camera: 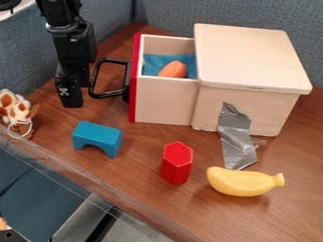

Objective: Closed the drawer

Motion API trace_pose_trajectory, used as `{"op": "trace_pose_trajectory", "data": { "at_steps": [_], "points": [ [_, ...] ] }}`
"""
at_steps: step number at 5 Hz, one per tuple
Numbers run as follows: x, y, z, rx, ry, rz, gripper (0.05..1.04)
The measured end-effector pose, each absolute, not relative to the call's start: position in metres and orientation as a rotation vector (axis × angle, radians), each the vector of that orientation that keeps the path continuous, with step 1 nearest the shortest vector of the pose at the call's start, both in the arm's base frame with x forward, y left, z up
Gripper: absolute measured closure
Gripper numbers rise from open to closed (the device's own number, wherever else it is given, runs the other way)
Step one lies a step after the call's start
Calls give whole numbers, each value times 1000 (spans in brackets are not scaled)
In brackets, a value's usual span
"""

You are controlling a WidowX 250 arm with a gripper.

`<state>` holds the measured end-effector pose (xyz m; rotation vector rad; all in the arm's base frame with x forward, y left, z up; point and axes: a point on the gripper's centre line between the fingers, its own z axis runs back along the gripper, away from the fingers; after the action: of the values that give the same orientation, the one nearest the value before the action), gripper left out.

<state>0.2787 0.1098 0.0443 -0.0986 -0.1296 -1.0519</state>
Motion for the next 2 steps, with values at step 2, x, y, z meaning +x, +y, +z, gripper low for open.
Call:
{"op": "trace_pose_trajectory", "data": {
  "at_steps": [2],
  "points": [
    [290, 101, 55, -92, -159, -1086, 84]
  ]
}}
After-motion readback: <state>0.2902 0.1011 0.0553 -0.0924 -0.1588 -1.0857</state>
